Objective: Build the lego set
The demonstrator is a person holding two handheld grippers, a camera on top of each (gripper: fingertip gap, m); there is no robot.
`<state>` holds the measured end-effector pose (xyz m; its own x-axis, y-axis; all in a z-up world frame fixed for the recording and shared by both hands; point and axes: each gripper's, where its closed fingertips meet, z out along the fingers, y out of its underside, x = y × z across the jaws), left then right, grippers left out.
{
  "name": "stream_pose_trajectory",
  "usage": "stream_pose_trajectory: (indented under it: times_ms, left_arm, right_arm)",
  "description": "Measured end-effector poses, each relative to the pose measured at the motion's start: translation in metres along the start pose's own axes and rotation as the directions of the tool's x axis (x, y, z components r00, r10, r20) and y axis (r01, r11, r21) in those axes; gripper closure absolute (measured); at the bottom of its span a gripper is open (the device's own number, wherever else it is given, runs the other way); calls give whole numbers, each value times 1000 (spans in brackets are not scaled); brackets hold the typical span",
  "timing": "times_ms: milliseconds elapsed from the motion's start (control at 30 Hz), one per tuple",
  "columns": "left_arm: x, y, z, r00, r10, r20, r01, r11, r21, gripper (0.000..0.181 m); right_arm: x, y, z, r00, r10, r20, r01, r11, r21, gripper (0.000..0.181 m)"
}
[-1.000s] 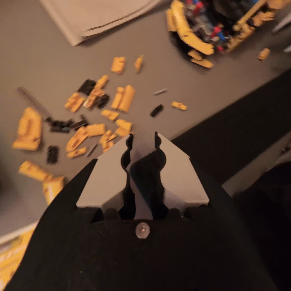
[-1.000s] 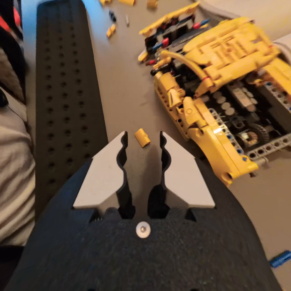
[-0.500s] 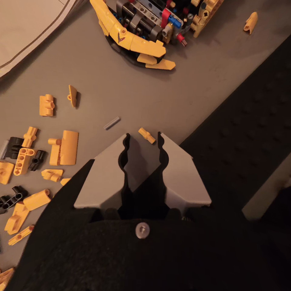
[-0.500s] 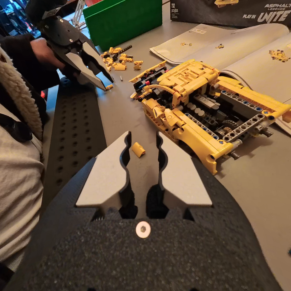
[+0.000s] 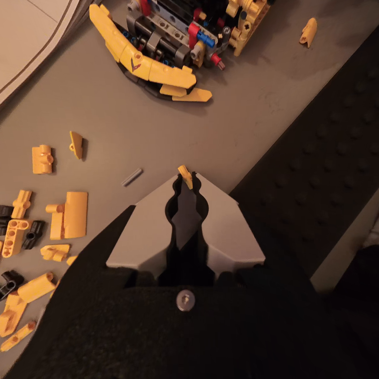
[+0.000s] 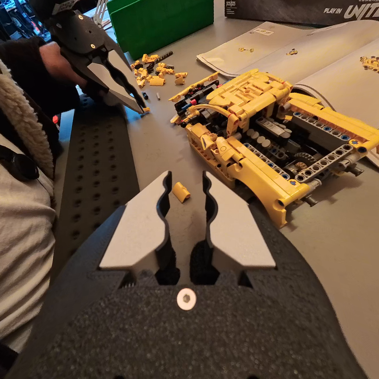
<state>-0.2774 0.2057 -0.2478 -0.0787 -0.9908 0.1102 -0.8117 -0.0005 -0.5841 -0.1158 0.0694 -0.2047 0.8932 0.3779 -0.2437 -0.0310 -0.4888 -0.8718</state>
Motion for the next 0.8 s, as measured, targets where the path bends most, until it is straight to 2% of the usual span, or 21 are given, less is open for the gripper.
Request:
stream_pose_trajectory:
  times_ms: [67, 200, 367, 500, 633, 800]
  left_arm:
    - [7, -11, 2, 999, -4, -39, 5, 999, 36, 172]
    - [36, -53, 9, 985, 11, -174, 17, 987, 160, 172]
    - [73, -90, 43, 961, 146, -234, -109, 981, 163, 172]
    - [82, -87, 73, 947, 236, -220, -231, 972, 47, 172]
    - [94, -92, 79, 924, 268, -273, -262, 963, 59, 171]
    - [99, -95, 84, 916, 285, -283, -279, 958, 62, 171]
  right_arm:
    - [1, -4, -3, 1000, -12, -13, 13, 1000, 20, 156]
    - [6, -11, -10, 999, -3, -35, 6, 997, 74, 157]
    - [11, -16, -15, 999, 21, -42, -16, 994, 110, 157]
    - [14, -16, -21, 998, 31, -61, -22, 991, 130, 158]
    - [17, -19, -26, 997, 44, -64, -33, 987, 157, 158]
    - [16, -18, -25, 998, 60, -36, -54, 986, 160, 157]
